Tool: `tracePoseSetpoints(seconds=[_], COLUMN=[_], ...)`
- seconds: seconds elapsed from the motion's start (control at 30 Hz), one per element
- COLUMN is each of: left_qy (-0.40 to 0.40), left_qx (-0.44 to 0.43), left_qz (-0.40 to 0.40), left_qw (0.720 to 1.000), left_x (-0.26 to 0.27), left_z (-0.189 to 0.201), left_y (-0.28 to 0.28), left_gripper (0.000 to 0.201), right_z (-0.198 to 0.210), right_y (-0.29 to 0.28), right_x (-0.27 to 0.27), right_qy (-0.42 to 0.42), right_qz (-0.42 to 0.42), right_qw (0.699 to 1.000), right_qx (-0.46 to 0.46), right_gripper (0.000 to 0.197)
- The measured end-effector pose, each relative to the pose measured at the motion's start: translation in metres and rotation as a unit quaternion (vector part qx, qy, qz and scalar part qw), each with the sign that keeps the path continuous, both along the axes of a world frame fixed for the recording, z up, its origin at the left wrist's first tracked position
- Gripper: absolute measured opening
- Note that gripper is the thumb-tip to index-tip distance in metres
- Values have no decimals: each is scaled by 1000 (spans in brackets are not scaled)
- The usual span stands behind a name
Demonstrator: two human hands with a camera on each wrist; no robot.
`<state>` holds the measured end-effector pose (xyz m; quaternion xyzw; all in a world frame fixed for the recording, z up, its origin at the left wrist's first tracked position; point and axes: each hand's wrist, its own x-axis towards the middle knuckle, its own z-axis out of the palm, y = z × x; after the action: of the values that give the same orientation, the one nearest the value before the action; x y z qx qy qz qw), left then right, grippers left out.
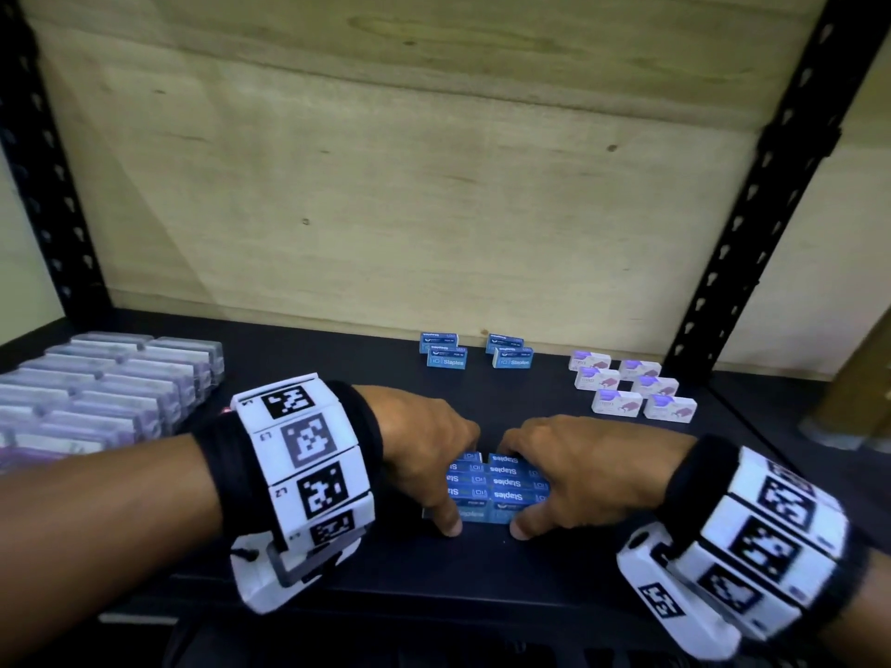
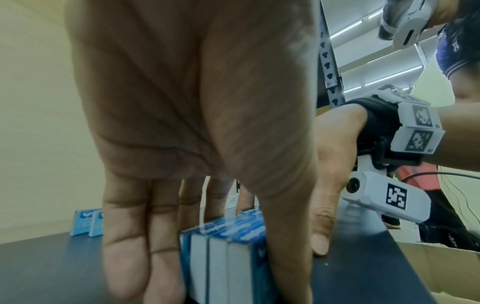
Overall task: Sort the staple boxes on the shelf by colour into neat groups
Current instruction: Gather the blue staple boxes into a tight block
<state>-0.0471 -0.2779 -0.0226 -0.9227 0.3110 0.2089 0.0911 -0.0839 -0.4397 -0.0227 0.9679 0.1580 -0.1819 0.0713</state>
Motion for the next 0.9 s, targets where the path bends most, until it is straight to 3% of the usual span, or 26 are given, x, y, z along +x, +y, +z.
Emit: tracePoseSetpoints(seconds=[0.27, 0.9], left_qy=[-15, -3], left_qx=[-7, -51], left_qz=[-14, -15], left_qw=[1000, 999], left_x=[1, 3], left_z=[-1, -3], left_y=[-5, 0], left_gripper=[65, 62], right_z=[-2, -2], right_y=[5, 2], right_x=[5, 5], right_qy=[-16, -5], right_qz=[24, 21], right_qw=[999, 1000], right_qx=[-27, 15], right_gripper=[57, 56])
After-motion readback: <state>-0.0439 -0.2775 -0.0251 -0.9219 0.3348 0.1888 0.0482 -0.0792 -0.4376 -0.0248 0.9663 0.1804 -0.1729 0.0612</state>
